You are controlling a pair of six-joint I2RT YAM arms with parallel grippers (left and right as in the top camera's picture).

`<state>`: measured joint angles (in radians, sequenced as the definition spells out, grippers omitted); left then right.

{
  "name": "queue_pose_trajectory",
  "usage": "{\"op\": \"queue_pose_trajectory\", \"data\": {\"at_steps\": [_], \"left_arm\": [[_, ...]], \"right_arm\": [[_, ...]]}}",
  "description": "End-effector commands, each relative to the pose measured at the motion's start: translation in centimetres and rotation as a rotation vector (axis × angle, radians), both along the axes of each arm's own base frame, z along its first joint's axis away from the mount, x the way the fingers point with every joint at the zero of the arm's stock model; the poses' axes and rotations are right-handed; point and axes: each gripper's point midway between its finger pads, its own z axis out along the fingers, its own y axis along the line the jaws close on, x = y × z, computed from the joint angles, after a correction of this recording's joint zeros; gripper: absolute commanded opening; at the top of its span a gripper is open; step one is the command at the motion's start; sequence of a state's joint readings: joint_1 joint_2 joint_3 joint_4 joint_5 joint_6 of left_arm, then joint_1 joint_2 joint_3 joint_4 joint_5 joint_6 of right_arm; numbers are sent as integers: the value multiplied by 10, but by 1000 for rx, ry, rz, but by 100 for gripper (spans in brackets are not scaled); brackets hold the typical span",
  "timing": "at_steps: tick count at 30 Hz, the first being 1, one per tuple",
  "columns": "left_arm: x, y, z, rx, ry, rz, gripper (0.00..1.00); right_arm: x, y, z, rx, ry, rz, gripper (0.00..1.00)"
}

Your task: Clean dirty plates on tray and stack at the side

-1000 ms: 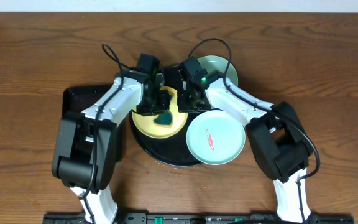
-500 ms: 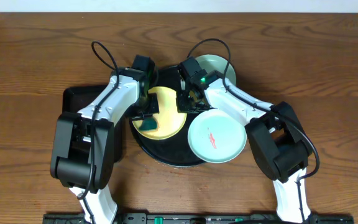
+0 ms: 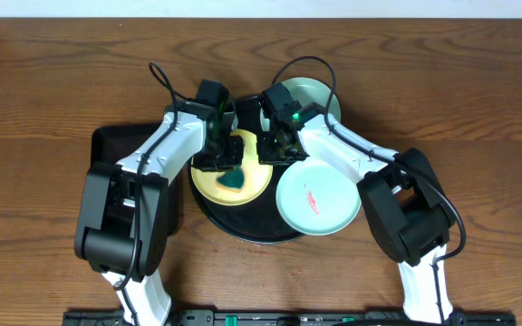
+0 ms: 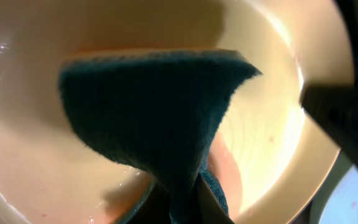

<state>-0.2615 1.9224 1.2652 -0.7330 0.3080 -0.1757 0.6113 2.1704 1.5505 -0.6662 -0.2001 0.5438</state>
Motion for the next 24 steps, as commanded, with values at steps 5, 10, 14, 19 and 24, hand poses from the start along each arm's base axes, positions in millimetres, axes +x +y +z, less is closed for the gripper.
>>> {"op": "queue_pose_trajectory", "data": {"at_steps": [5,10,14,19,24], "left_arm": [[31,56,0,323,-118,140,7],[40,65,37,322,-138,169,7],[41,71,73,317,-156,190,8],[29,96,117,319,-150,252,8],[2,143,138,339,-94,360,8]], "right_arm": [[-4,0,-15,-33,15,6,2],[-4,0,-15,-33,14,6,1],[-4,0,-15,-34,14,6,1],[-4,0,-15,-33,14,6,1],[-3,5,-6,-32,-11,62,1]]}}
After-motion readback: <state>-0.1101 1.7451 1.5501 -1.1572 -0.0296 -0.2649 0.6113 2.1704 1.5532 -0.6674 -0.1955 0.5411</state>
